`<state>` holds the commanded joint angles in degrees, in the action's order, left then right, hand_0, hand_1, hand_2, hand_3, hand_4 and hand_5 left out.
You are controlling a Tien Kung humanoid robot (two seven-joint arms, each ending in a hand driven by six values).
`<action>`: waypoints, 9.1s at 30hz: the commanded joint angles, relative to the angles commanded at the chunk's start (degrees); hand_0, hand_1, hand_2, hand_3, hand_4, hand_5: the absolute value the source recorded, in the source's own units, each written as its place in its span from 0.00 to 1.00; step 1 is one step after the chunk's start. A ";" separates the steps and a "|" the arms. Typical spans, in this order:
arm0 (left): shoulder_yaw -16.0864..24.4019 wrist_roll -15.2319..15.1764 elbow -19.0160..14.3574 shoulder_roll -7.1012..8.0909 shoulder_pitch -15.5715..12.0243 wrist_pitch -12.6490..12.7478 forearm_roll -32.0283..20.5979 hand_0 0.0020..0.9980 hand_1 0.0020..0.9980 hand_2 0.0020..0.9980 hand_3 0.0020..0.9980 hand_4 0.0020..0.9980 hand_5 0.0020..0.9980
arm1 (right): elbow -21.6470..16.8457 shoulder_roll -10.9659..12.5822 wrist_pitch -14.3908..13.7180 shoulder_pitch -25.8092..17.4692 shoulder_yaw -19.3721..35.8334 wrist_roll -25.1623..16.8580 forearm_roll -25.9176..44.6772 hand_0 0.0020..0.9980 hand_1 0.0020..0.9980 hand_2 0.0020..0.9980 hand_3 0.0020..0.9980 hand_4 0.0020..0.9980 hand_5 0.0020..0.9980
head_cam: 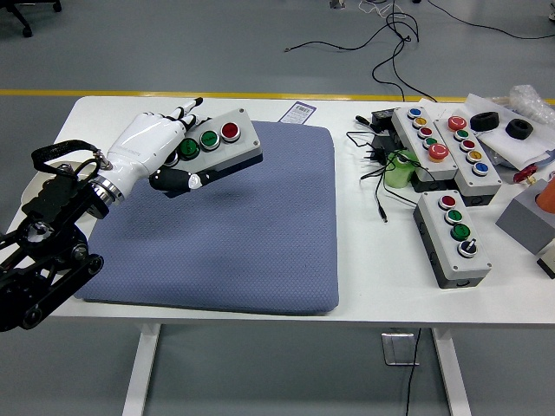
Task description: Pick up the button,place it on the desk,press the button,press the button
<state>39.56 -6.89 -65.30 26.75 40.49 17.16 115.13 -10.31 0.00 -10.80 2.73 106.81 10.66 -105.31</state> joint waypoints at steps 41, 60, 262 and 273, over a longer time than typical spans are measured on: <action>-17.76 -11.74 6.21 3.90 6.94 -1.09 -4.94 0.02 0.00 0.00 0.04 0.76 0.00 | 0.00 0.00 0.01 -0.03 -0.28 0.25 -0.76 0.54 0.66 0.71 0.63 0.31 0.15; -20.93 -11.17 9.17 4.19 8.32 0.55 -6.14 0.00 0.01 0.06 0.18 0.86 0.10 | 0.00 0.00 0.10 0.03 -0.37 0.15 -0.79 0.54 0.66 0.71 0.63 0.30 0.15; 6.69 21.17 -24.16 2.67 -4.68 -3.46 -16.26 0.79 0.85 0.87 0.99 0.69 1.00 | 0.00 0.00 0.10 -0.22 -0.22 0.32 -1.04 0.53 0.65 0.71 0.62 0.30 0.15; 12.50 -0.58 -9.97 -0.78 -6.08 -5.41 -42.71 0.89 0.93 0.97 0.94 0.67 1.00 | 0.00 0.00 0.14 -0.07 -0.68 0.35 -0.86 0.52 0.66 0.71 0.62 0.30 0.15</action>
<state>52.07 -7.47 -75.27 25.97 34.41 11.76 72.42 -10.31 0.00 -10.66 2.66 106.12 11.01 -106.17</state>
